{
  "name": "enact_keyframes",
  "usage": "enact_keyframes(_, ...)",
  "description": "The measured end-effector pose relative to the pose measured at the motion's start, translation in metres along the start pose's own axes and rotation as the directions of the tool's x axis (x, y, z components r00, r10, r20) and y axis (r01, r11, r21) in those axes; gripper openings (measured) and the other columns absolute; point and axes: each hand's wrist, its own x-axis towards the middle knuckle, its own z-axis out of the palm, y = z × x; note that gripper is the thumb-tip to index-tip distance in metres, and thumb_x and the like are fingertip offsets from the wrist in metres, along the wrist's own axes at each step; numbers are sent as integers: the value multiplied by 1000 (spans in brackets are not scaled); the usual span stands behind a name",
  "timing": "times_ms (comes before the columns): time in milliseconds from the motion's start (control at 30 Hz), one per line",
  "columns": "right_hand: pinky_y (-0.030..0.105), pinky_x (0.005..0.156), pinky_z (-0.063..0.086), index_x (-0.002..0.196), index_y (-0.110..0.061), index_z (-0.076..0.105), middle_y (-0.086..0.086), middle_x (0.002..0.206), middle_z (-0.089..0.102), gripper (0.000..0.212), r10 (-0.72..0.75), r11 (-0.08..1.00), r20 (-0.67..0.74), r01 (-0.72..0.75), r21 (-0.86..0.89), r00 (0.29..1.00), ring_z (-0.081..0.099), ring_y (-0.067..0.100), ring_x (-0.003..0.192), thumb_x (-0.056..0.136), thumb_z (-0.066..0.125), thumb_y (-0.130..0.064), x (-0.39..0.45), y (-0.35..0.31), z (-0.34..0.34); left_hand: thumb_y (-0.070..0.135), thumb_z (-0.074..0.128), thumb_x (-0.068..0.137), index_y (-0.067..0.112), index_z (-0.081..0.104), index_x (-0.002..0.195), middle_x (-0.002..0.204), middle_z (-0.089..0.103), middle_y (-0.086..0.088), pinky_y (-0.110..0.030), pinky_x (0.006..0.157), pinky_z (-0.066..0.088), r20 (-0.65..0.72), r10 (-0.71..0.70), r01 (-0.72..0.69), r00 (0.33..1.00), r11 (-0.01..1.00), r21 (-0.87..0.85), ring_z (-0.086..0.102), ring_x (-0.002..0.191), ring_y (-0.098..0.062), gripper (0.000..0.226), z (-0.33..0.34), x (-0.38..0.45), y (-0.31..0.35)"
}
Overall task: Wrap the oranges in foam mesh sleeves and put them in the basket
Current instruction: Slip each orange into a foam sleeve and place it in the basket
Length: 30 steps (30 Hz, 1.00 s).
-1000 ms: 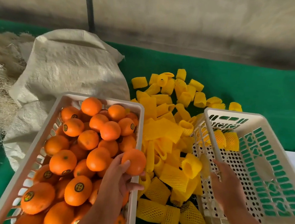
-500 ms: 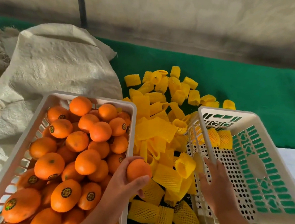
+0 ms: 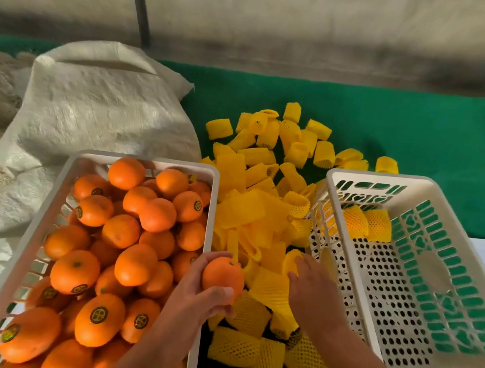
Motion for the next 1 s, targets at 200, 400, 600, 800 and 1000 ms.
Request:
enact_keyframes(200, 18, 81, 54, 111, -24, 77, -11, 115, 72, 20, 63, 934, -260, 35, 356, 964, 66, 5, 102, 93, 74, -19, -15, -14, -36, 32, 85, 71, 27, 66, 129, 136, 65, -9, -42, 80, 56, 133, -41, 51, 990, 996, -73, 70, 109, -43, 62, 19, 2, 15)
enact_keyframes(400, 21, 86, 54, 93, -20, 78, -2, 123, 67, 19, -54, 910, -239, 147, 388, 969, 63, 14, 110, 86, 63, -12, -21, -25, -47, 57, 83, 66, 51, 59, 130, 116, 63, 27, -28, 82, 59, 246, -119, 4, 962, 906, 424, 68, 108, -9, 69, 43, -6, 35)
enact_keyframes(600, 28, 94, 52, 89, -16, 75, -1, 115, 65, 10, -270, 914, -299, 341, 219, 915, 52, 15, 113, 86, 65, -13, -20, -19, -50, 74, 69, 69, 70, 38, 123, 119, 48, 44, -25, 92, 55, 295, -132, -196, 946, 491, 849, 56, 106, 10, 62, 67, -15, 32)
enact_keyframes(800, 6, 107, 27, 134, -20, 59, -8, 151, 41, 34, -198, 875, -57, 202, 440, 979, 40, 8, 136, 100, 60, -15, -24, -13, -46, 74, 63, 64, 85, 27, 117, 110, 32, 59, -12, 82, 44, 165, -187, -26, 968, 585, 811, 49, 106, 9, 65, 74, -23, 27)
enact_keyframes(1000, 0, 92, 37, 134, -31, 49, -16, 150, 28, 46, -248, 801, -59, 239, 549, 967, 45, 1, 119, 95, 66, -12, -31, -22, -52, 64, 68, 68, 44, 35, 150, 128, 36, 35, -22, 77, 58, 62, -107, 39, 992, 745, 666, 57, 109, -5, 91, 62, -17, 22)
